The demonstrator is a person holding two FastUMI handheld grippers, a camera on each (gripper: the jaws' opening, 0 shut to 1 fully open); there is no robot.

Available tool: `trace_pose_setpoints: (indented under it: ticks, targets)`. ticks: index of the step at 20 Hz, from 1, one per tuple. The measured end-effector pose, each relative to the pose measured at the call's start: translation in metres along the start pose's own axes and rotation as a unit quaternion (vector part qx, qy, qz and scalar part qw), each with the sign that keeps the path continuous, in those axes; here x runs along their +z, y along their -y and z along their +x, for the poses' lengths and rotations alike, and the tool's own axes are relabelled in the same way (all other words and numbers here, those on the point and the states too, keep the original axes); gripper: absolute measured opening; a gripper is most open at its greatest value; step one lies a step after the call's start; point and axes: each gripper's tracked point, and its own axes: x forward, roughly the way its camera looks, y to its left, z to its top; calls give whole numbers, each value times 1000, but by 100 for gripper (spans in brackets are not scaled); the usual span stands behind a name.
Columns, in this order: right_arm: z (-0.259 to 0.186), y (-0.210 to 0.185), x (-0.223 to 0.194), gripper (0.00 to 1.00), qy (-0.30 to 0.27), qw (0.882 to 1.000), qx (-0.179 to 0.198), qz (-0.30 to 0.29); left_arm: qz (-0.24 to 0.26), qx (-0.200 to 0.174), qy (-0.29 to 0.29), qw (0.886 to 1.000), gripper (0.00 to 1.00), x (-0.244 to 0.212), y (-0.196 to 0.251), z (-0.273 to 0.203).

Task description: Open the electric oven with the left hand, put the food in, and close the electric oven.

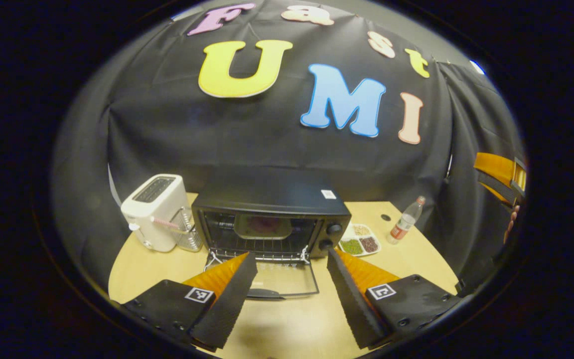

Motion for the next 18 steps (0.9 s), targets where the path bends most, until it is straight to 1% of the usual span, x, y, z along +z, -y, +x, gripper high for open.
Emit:
trace_pose_setpoints:
  ticks: [1, 2, 3, 4, 5, 6, 9, 10, 12, 13, 15, 16, 18]
  targets:
    - [-1, 3, -2, 87, -3, 1000, -4, 0, -1, 3, -17, 1000, 100, -10, -4, 5]
    - [-1, 6, -4, 87, -5, 1000, -7, -4, -1, 7, -36, 999, 92, -22, -8, 10]
    - [-1, 9, -4, 87, -5, 1000, -11, -6, 2, 14, -57, 998, 96, -35, -14, 15]
    - [-2, 10, -4, 87, -6, 1000, -12, -9, 5, 20, -78, 997, 96, -47, -19, 20]
    - [-3, 11, -3, 87, -5, 1000, -12, -12, 7, 24, -100, 995, 100, -60, -23, 24]
    - [-2, 13, -1, 87, -2, 1000, -16, -17, 8, 26, -125, 992, 96, -76, -27, 29]
    - [-4, 15, 6, 87, 9, 999, -23, -30, 7, 32, -202, 979, 97, -117, -33, 36]
    - [-4, 15, 7, 87, 10, 999, -24, -34, 6, 32, -223, 974, 95, -129, -33, 38]
    - [-4, 17, 5, 87, 9, 999, -26, -39, 10, 32, -250, 968, 92, -146, -39, 42]
    - [-4, 19, 4, 87, 7, 999, -28, -40, 12, 33, -261, 965, 97, -152, -43, 47]
    - [-3, 22, 3, 88, 5, 999, -33, -40, 13, 32, -281, 959, 92, -163, -46, 56]
    - [-4, 24, 1, 88, 3, 999, -37, -39, 14, 35, -291, 956, 92, -169, -49, 59]
    - [-6, 29, -1, 88, 0, 998, -43, -37, 15, 37, -303, 952, 100, -175, -53, 69]
